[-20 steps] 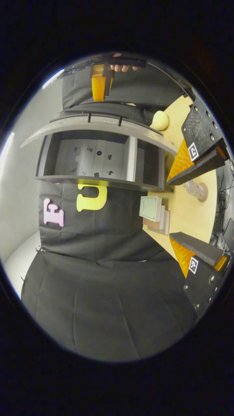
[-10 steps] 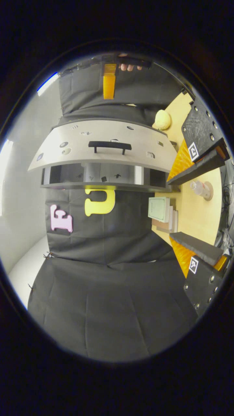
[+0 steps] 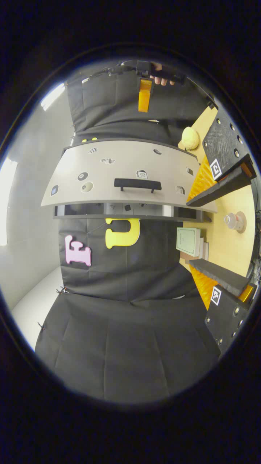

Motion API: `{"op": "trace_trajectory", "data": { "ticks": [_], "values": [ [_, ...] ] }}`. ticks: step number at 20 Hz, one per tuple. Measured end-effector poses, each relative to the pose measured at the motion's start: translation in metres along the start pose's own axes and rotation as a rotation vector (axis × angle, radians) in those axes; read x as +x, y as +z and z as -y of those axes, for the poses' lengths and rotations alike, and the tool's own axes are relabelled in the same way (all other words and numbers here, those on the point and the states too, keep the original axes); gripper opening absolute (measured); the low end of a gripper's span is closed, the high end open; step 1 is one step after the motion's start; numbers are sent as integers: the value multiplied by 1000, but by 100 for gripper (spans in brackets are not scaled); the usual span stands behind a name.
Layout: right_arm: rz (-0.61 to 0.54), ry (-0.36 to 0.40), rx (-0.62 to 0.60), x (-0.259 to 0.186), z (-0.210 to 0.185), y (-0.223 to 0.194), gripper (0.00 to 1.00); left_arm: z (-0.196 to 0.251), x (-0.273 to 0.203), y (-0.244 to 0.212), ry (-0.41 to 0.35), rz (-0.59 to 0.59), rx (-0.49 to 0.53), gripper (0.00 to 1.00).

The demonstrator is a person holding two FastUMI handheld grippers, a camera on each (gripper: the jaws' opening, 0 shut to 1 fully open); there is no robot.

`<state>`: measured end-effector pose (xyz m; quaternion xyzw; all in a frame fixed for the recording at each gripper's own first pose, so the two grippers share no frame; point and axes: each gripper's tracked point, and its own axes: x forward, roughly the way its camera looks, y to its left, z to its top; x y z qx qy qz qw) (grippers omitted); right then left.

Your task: Open the cabinet door with the right hand, grasp the bottle in the cabinet with the left hand and place it on the coaster, then close the cabinet door with the right hand.

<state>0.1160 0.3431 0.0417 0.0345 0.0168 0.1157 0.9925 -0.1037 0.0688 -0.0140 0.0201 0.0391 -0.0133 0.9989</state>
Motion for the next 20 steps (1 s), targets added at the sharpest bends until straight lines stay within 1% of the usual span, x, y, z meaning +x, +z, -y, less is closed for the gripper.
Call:
{"op": "trace_trajectory", "data": {
  "ticks": [2, 4, 8, 9, 10, 13, 15, 19, 20],
  "values": [
    [-1, -45, 25, -1, 20, -7, 98, 9, 1, 8, -8, 13, 5, 88],
    [-12, -81, 23, -3, 38, -15, 98, 16, 2, 14, -10, 22, 27, 88],
    [-4, -124, -32, -10, 65, -17, 98, 35, 2, 25, -10, 46, 52, 88],
    [6, -120, -54, -12, 67, -15, 100, 42, 2, 28, -19, 55, 42, 88],
    [14, -110, -74, -12, 68, -14, 98, 50, 2, 26, -24, 55, 27, 88],
    [13, -108, -136, -16, 76, -17, 98, 62, 1, 20, -10, 35, -22, 88],
    [8, -114, -180, -18, 82, -20, 98, 70, 2, 21, -17, 39, -28, 88],
    [13, -116, -178, -20, 88, -21, 98, 86, 6, 27, -58, 69, -41, 88],
    [19, -119, -176, -20, 89, -19, 98, 87, 8, 28, -59, 72, -31, 90]
  ]
}}
